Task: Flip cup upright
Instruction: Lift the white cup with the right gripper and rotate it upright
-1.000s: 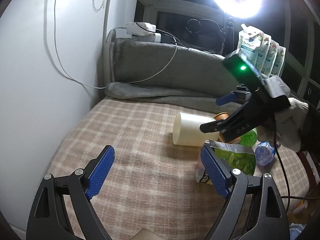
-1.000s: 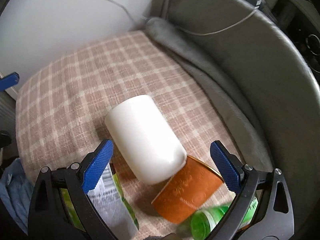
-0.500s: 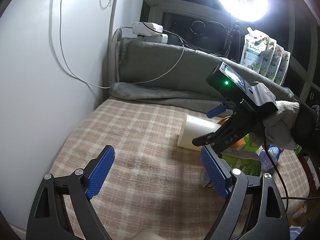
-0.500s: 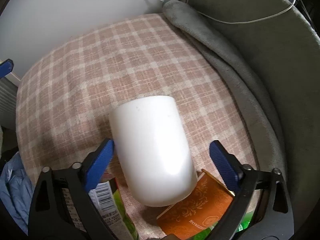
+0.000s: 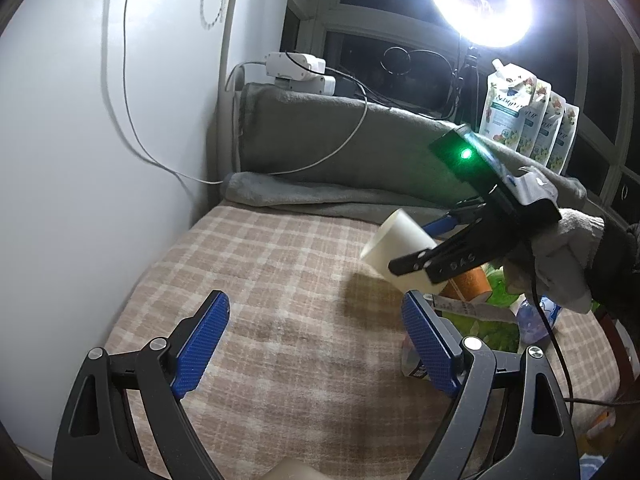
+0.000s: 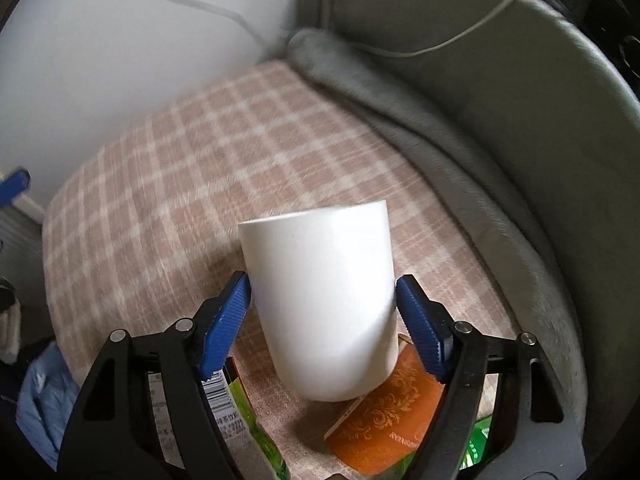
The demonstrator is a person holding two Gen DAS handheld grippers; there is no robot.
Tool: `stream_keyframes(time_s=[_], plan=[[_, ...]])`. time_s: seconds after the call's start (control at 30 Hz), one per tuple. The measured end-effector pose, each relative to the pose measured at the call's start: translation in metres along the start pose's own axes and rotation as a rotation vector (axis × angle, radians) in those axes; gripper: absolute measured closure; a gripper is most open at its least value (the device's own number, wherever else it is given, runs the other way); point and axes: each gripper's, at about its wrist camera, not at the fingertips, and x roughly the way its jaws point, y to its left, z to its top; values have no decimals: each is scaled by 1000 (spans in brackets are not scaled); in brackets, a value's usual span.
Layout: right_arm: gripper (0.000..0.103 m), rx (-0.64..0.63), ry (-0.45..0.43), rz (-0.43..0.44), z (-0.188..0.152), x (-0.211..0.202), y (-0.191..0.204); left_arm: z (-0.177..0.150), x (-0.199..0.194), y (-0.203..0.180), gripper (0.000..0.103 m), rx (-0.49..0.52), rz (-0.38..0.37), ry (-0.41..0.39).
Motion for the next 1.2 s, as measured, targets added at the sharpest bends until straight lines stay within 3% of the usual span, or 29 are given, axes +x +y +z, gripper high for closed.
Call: stream_keyframes(time_s=[0.37,0.73,0.93,1.2], plan=[[26,150,-224,-11,-32,-77,-12,5,-7,-17,15,40,-23,-37],[26,410,-385,14,-132,-178,-1,9,-24,-46,15,93,-120,-66],[26,571,-374,56,-197,-195,6,7,-23,-67,15,92,-216,-9],[26,767,-287,173,-255,-151,19,-6,-21,-97,15,94,-358,129]])
